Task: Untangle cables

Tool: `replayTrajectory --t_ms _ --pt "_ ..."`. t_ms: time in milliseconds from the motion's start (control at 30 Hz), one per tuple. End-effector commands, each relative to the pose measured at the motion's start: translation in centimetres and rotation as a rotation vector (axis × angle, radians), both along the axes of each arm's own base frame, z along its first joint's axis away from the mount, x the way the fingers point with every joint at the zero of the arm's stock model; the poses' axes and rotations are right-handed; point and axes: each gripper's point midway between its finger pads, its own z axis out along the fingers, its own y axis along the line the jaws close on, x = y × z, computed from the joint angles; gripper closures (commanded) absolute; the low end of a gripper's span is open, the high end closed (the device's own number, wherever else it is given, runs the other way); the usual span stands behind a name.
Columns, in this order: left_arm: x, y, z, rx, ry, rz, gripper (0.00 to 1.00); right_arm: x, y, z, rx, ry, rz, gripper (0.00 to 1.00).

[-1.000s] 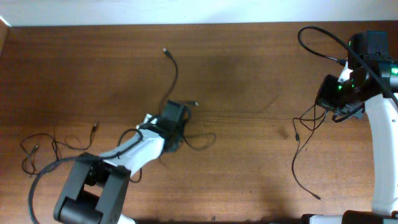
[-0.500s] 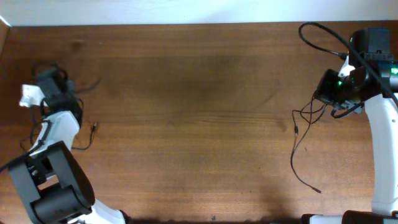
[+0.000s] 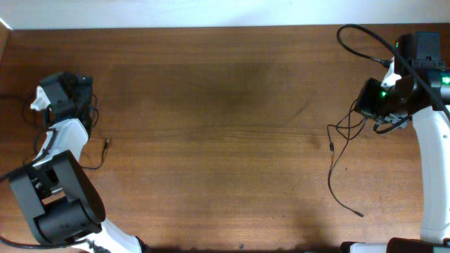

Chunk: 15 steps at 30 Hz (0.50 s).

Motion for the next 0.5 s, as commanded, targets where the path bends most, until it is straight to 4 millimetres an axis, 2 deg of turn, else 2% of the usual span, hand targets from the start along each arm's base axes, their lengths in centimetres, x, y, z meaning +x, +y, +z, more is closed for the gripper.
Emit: replayTrajectory --t_ms 0,33,133,200,300,333,367,433,467 --pt "3.9 -6.5 7.3 -0.137 -0.231 -0.367 0.01 0.5 1.6 0.2 0.094 -0.02 0.03 0.96" --pt "4.5 -8.7 10.3 -0.11 -0.309 -0.499 0.01 1.2 3.5 0.8 0.17 -0.067 0.129 0.96" --pt "4.6 -14.0 16.7 0.015 -0.474 -0.743 0.01 2.8 10.1 4.3 0.389 -0.268 0.488 0.96" --pt "4.0 -16.3 19.3 0.084 -0.521 -0.807 0.01 3.6 13.7 6.0 0.413 -0.37 0.624 0.96" --pt "2.0 -20.1 23.6 0.236 -0.607 -0.949 0.01 3.6 21.5 7.6 0.396 -0.5 0.877 0.96" --pt "0.5 -21.8 25.4 0.283 -0.64 -1.025 0.01 3.3 24.0 6.6 0.429 -0.46 0.891 0.96" --pt "0.0 -22.0 25.6 0.274 -0.633 -1.029 0.01 3.4 24.4 5.6 0.449 -0.416 0.872 0.96" --pt "-1.4 -22.2 26.0 0.286 -0.609 -1.039 0.01 3.7 24.9 1.8 0.499 -0.271 0.835 0.96" --pt "-1.9 -22.4 26.3 0.33 -0.604 -1.056 0.01 3.8 26.1 -0.3 0.564 -0.212 0.878 0.96"
